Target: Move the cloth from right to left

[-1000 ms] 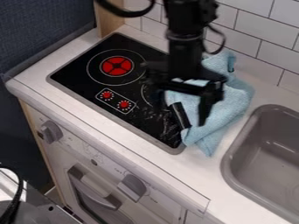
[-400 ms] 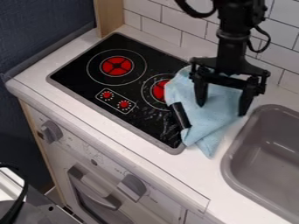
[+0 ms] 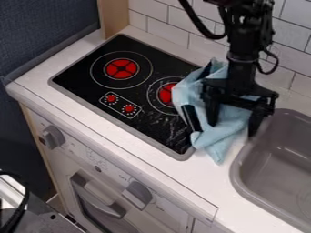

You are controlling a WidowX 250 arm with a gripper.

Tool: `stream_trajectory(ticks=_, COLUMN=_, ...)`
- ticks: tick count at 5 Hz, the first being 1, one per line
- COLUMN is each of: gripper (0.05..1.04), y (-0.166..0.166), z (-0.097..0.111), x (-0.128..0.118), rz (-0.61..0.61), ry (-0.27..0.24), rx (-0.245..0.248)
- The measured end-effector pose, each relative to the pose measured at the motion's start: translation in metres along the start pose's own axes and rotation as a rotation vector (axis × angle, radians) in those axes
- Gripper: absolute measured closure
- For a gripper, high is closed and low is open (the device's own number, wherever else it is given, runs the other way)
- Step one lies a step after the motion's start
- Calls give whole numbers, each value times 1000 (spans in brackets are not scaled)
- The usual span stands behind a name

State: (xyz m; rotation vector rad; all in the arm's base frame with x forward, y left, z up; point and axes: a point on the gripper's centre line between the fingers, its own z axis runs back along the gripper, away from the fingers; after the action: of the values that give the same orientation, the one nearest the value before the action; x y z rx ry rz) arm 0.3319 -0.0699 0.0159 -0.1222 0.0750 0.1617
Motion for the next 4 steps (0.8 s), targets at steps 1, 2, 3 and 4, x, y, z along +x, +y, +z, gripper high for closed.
stream_trajectory(ticks=1, gripper=83, y=15, z=-2, x=1, rz=23, ry=-15, rx=-9)
stream_trajectory(ticks=2, gripper=83, y=28, z=-1, x=-5, rz=43, ry=-11, rx=5)
stream_trajectory(ticks=3, gripper=84, y=65, z=3, x=-13, rz=88, ry=10, rx=43)
stream_trajectory(ticks=4, gripper=84, y=106, z=9, x=-21, rz=140, ry=23, rx=81)
